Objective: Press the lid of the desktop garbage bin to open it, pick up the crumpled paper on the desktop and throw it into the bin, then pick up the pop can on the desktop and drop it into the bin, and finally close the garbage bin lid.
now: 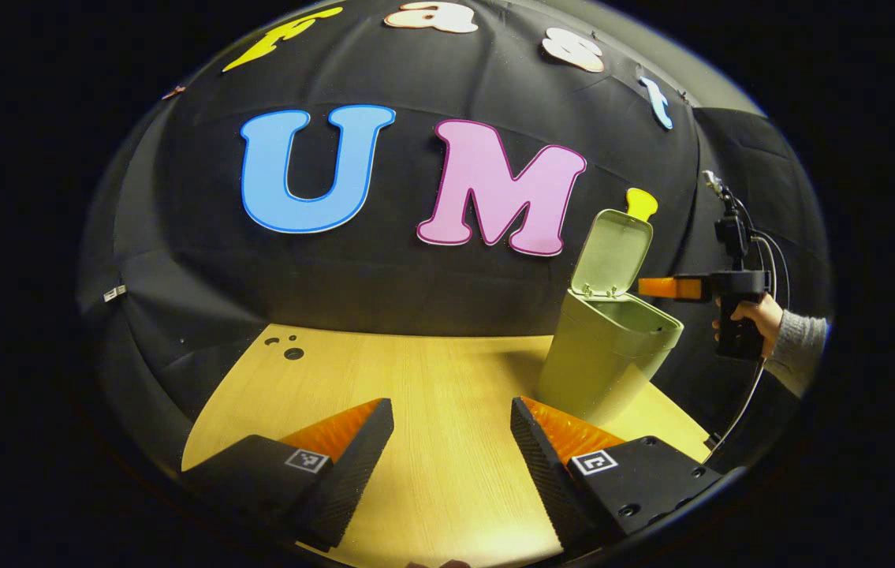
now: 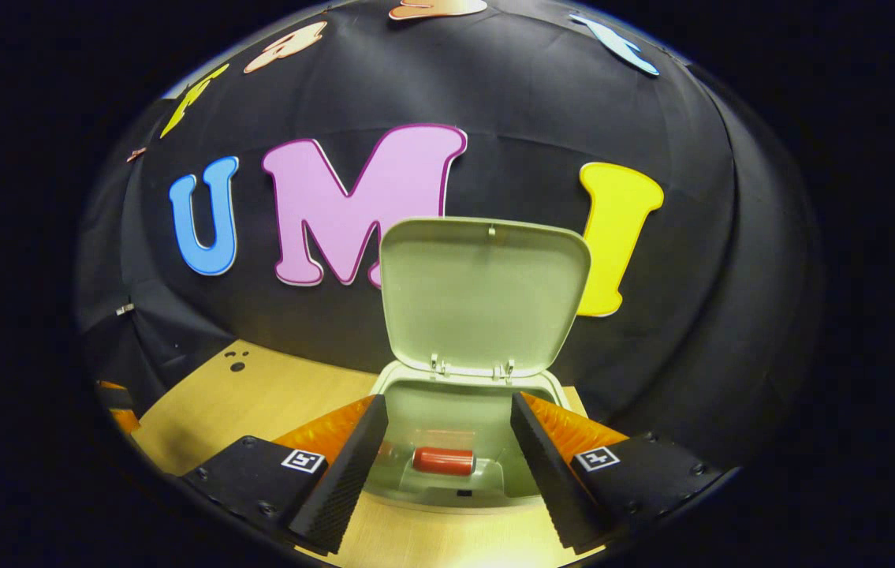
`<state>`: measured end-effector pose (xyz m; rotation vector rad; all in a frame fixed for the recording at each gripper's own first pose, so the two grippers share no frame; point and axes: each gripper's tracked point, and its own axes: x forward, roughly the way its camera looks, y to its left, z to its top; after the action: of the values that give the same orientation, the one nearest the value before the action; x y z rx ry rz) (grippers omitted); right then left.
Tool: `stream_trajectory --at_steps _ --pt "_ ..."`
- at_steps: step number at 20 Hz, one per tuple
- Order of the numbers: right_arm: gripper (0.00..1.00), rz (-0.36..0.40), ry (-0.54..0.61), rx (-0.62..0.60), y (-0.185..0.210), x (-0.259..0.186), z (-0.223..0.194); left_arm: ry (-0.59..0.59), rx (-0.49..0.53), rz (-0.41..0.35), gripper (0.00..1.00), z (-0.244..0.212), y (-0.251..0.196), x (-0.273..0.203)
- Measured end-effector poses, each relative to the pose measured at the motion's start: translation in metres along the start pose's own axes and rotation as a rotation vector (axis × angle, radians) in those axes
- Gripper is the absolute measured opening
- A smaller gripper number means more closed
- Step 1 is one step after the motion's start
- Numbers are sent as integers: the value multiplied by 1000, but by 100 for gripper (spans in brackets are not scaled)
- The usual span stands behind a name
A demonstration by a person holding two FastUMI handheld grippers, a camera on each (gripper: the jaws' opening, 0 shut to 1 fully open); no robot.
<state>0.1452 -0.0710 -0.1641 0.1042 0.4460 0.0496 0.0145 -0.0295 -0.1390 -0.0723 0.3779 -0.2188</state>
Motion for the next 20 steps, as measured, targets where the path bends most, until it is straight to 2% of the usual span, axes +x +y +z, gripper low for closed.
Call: stream_trajectory --at_steps 6,12,20 --pt "98 -36 -154 23 -11 -7 76 -7 13 -25 96 3 -11 4" --pt "98 -91 -271 5 -22 1 131 -6 12 -24 96 1 -11 1" --pt "98 -134 -297 35 -27 42 147 -5 -13 26 96 -2 -2 -4"
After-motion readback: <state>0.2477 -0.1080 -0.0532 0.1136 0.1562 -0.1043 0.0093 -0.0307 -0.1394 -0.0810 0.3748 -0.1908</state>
